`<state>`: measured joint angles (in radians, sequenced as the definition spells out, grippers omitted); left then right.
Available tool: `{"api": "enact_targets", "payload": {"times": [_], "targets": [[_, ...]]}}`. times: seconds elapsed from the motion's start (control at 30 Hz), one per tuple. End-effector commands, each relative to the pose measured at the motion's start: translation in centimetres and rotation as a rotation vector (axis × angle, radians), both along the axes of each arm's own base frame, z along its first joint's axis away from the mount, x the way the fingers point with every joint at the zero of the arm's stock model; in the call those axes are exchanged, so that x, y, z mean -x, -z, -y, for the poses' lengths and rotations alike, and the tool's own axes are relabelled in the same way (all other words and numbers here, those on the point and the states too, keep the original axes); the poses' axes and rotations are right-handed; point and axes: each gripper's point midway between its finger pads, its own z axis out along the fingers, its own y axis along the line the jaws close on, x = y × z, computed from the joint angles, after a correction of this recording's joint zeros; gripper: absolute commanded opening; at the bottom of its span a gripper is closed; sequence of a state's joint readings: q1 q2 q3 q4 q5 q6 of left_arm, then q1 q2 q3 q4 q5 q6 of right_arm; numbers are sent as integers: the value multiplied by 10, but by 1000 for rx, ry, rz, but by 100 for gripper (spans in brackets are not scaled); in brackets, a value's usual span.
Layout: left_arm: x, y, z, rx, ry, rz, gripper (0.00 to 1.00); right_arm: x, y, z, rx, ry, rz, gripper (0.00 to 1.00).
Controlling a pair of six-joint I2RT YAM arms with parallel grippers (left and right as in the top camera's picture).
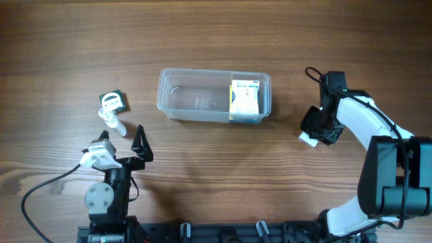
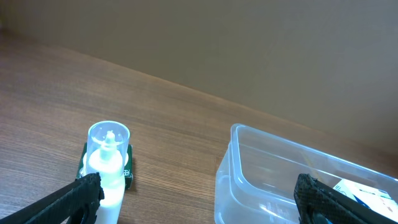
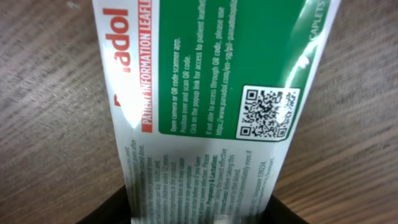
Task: Pack container
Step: 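Release the box and grasp the white-green Panadol box with right gripper, then carry the Panadol box left and lower it into the container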
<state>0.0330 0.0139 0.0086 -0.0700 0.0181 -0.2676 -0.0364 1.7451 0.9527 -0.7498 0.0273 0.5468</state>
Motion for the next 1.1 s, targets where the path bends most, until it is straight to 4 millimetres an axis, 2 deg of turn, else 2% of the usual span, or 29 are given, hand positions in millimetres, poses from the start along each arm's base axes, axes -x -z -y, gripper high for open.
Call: {"api": "enact_targets", "payload": {"times": [0.0, 0.2, 0.4, 0.5, 0.67, 0.77, 0.87, 1.07], "targets": [[0, 2, 2, 3, 11, -3, 100, -4, 2, 6, 22, -26, 6, 47], [0, 2, 2, 3, 11, -3, 100, -31, -23, 6, 29, -124, 72, 47], [0, 2, 2, 3, 11, -3, 100, -62, -77, 3, 24, -178, 191, 47], [0, 2, 2, 3, 11, -3, 100, -75, -107, -5, -16, -183, 269, 47], [0, 2, 2, 3, 11, -3, 100, -90, -151, -38, -144, -179, 407, 45], [0, 2, 2, 3, 11, -3, 100, -97, -171, -68, -222, -229, 485, 45], [0, 2, 2, 3, 11, -3, 100, -99, -179, -96, -260, -255, 517, 43], [0, 2, 2, 3, 11, -3, 100, -102, -194, -166, -304, -378, 606, 43]]}}
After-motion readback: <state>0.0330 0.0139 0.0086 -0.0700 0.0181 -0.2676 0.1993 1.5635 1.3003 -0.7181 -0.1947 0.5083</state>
